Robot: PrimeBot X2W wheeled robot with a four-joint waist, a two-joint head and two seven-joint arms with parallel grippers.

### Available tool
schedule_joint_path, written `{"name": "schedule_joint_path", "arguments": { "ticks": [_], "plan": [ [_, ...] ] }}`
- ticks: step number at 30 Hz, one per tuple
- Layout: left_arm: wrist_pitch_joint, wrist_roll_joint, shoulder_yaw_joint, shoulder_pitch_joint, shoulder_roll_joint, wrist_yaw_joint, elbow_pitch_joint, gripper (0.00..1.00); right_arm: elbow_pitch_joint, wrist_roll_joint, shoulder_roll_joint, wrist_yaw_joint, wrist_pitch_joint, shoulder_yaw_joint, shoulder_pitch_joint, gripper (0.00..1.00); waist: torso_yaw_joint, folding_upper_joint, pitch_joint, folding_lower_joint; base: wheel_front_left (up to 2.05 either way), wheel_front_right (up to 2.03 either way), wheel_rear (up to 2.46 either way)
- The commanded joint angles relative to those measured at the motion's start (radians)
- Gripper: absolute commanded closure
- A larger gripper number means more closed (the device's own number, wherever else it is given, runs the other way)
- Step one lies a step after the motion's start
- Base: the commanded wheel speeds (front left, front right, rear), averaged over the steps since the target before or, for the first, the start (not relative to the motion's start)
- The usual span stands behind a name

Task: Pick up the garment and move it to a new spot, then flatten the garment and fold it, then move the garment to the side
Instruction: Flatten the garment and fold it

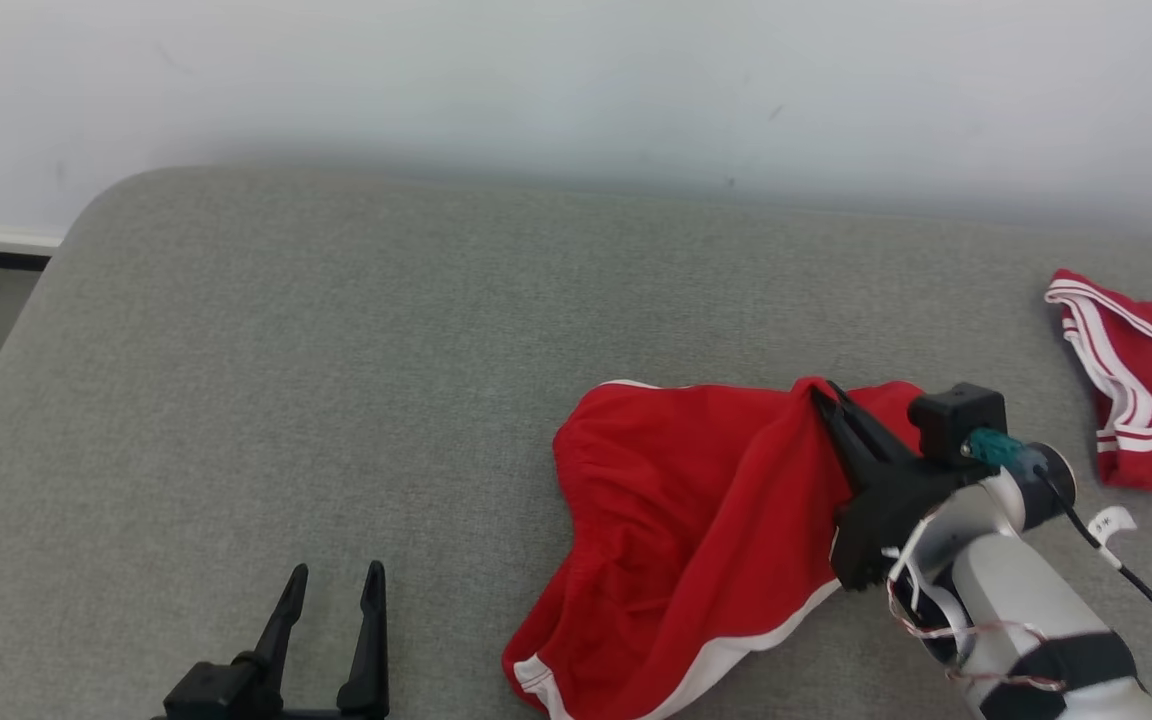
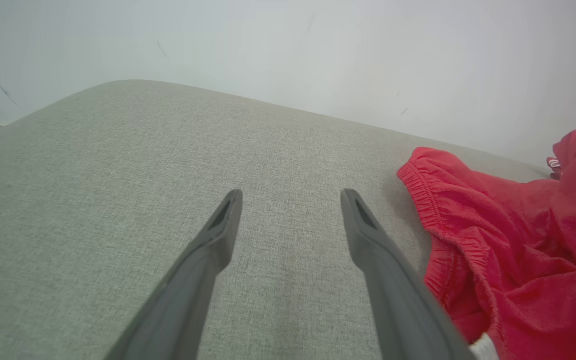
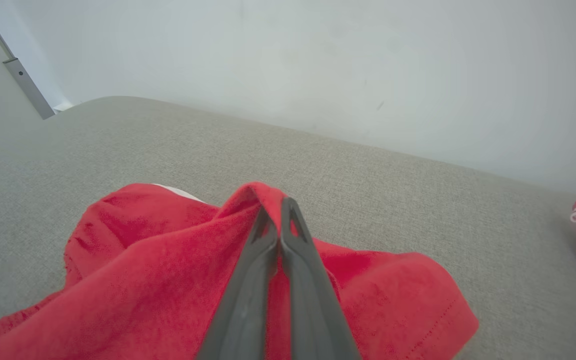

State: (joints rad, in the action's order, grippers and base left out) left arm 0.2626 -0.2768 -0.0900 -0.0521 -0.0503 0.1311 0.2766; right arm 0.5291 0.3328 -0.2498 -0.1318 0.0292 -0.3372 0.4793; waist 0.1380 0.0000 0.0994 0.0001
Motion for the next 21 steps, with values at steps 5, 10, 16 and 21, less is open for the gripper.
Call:
{"name": "schedule_joint_path", "arguments": {
  "ticks": [5, 10, 16, 21],
  "plan": [
    [0.003, -0.014, -0.029, -0.032, 0.000, -0.001, 0.013, 0.00, 0.266, 0.000, 0.037, 0.002, 0.073, -0.021, 0.145, 1.00, 0.050, 0.0000, 0.023, -0.0001, 0.00, 0.00, 0.00],
    [0.003, -0.017, -0.037, -0.026, 0.000, -0.001, 0.021, 0.00, 0.434, 0.000, 0.070, 0.002, 0.160, -0.045, 0.217, 0.56, 0.057, 0.0000, 0.019, -0.0001, 0.00, 0.00, 0.00],
    [0.003, -0.009, -0.028, -0.002, -0.001, -0.001, 0.031, 0.00, 0.466, 0.047, 0.077, 0.002, 0.231, -0.054, 0.213, 0.00, 0.028, 0.0000, -0.022, -0.0001, 0.00, 0.00, 0.00],
    [0.003, -0.003, -0.022, 0.021, 0.000, -0.001, 0.027, 0.00, 0.324, 0.073, 0.029, 0.002, 0.235, -0.025, 0.122, 0.00, -0.006, 0.0000, -0.050, -0.0001, 0.00, 0.00, 0.00]
  ]
}}
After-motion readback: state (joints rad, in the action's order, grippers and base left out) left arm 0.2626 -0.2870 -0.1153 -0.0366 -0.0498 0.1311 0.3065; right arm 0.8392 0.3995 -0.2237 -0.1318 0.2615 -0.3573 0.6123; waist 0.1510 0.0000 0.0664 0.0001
